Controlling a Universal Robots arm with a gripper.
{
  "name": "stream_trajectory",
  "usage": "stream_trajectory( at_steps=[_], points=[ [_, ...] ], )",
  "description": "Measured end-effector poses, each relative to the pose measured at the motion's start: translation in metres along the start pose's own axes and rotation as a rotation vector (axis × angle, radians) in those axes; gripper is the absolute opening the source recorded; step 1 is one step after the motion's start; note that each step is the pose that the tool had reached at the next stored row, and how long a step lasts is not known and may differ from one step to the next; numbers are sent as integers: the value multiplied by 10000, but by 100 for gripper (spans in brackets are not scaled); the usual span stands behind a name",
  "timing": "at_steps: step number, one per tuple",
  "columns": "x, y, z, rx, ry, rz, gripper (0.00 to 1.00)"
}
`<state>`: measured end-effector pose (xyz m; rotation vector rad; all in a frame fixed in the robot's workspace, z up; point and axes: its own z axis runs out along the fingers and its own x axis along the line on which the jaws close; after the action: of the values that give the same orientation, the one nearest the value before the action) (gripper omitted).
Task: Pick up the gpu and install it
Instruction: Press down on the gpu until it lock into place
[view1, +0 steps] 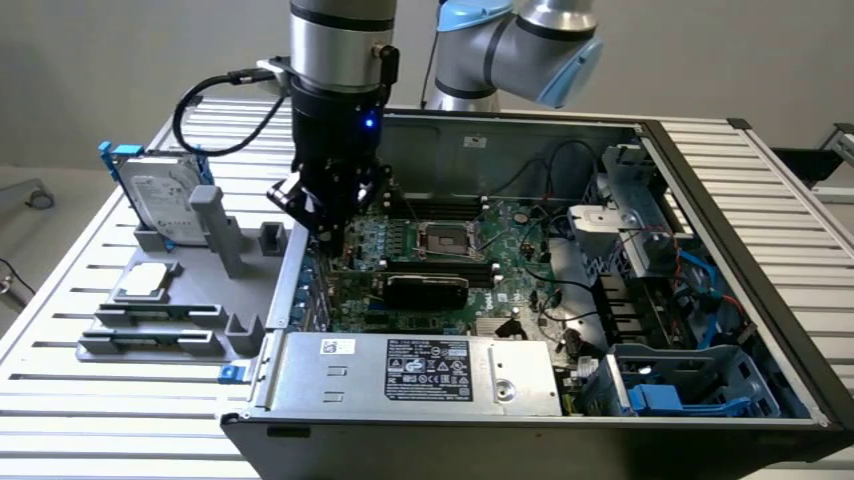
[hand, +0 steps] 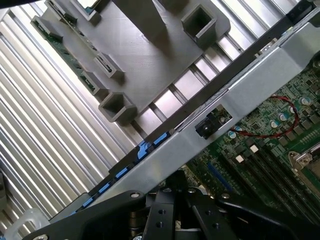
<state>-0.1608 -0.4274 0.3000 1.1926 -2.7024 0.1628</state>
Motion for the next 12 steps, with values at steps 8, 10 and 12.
stream_trajectory(
  at_steps=[8,10,12],
  points=[
    [-38,-71,-129,2,2,0,11],
    [-60,-101,-156,2,3,1,11],
    [-84,-134,-185,2,2,0,11]
  ],
)
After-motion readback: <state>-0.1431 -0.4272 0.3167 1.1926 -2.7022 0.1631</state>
